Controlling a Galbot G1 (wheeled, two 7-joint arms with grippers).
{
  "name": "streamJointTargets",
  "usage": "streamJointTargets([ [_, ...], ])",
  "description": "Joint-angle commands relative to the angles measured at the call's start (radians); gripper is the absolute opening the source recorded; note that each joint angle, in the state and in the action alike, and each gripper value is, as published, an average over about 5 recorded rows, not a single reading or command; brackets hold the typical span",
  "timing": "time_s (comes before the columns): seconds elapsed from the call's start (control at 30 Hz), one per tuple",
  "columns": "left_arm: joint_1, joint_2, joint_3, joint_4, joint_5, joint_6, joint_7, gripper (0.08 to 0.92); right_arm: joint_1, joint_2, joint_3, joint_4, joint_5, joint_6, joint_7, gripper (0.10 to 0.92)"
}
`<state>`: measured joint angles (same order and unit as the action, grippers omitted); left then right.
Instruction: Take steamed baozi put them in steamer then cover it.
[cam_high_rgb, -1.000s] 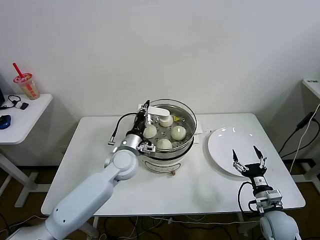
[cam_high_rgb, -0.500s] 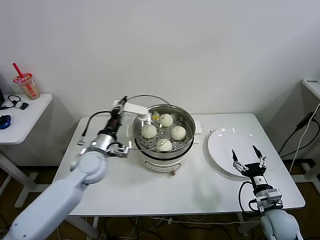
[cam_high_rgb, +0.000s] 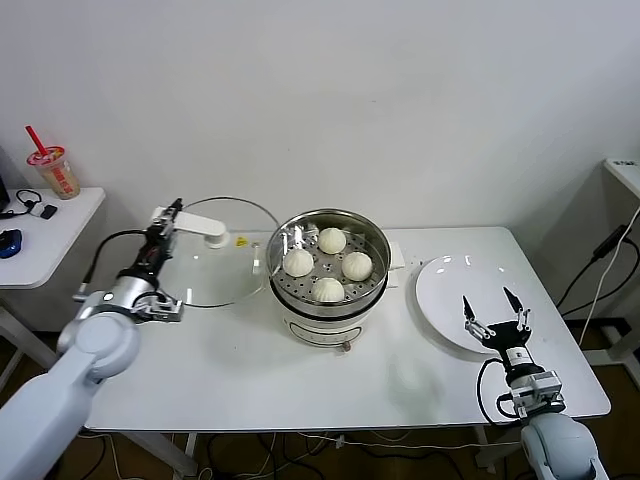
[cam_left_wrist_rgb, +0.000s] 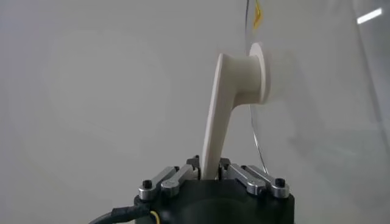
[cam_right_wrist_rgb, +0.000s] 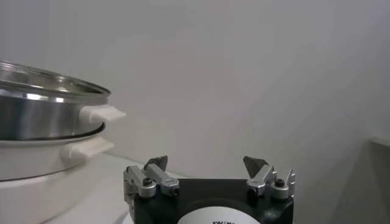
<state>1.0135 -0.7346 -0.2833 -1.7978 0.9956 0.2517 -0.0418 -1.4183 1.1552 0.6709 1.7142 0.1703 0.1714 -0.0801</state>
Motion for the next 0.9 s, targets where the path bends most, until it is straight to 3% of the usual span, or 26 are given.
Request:
streamJointTargets([
  [0.03,0.106,0.032,-0.203,0.162,0.001,-0.231,-0.108,0.228,0.004,-0.006,-0.001,-0.005,0.000,0.001,-0.001,0.823],
  [0.23,0.099,0.010,-0.210,0.288,0.031,-0.322,-0.157,0.228,0.009,-0.007,-0.003,-0.004,-0.002,-0.003,-0.001,0.823],
  [0.43,0.085,-0.017,-0.201,0.398,0.073,-0.442,-0.153,0.228,0.006,-0.011,-0.004,0.002,-0.004,-0.008,0.000,0.823],
  [0.9,0.051,-0.124,-0.175,0.533,0.113,-0.480,-0.152,0.228,0.004,-0.021,-0.003,0.022,-0.007,-0.024,0.005,0.823],
])
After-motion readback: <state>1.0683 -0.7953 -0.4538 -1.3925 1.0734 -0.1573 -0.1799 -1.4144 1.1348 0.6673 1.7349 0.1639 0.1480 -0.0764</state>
